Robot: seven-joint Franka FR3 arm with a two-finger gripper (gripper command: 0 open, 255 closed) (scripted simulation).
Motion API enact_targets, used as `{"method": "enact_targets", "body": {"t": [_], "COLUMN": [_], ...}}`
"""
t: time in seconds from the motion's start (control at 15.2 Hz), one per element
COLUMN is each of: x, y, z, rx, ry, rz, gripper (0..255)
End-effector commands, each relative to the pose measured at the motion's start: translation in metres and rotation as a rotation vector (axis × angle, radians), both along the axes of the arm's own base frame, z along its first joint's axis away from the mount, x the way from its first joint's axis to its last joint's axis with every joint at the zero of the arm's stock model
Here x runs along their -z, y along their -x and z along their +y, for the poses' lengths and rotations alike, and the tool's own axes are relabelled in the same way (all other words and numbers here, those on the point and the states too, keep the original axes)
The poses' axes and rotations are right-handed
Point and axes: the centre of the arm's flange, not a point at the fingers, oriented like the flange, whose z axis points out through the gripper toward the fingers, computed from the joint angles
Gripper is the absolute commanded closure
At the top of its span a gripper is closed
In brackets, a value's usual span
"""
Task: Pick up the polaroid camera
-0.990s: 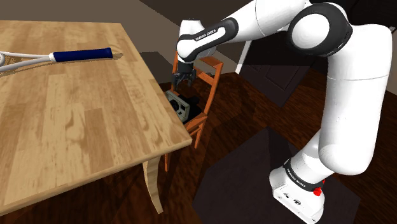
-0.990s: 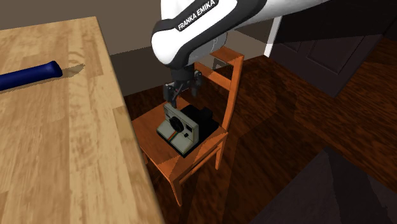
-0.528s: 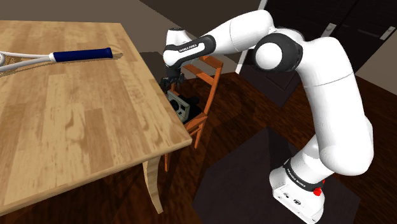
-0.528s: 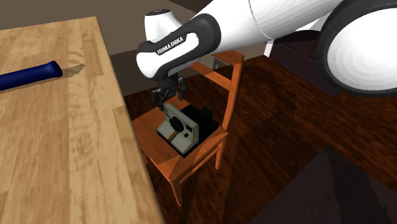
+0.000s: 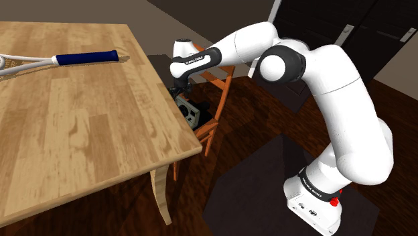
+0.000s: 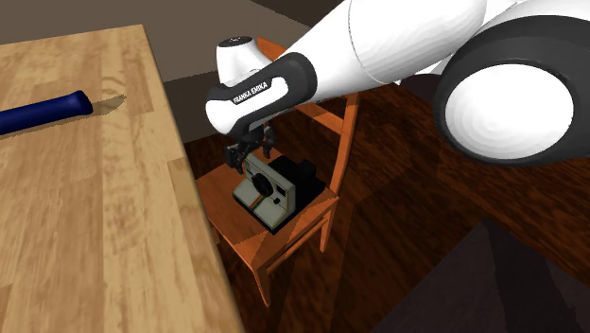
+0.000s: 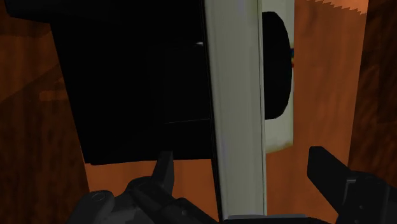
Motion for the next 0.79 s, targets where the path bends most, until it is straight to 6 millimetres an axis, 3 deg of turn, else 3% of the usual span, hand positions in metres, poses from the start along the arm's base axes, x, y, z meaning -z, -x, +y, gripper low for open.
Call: {"method": "enact_targets", "body": {"t": [0.0,0.07,0.73], "x": [0.0035,0.0033,-0.0018], "y": [-0.0004,-0.0007,-0.0004], "z": [0.0003,-0.0004,0.0003], "rx": [0.000,0.000,0.000], "ry": [0.000,0.000,0.000], "rz": [0.000,0.000,0.000], "gripper": [0,255,255]}}
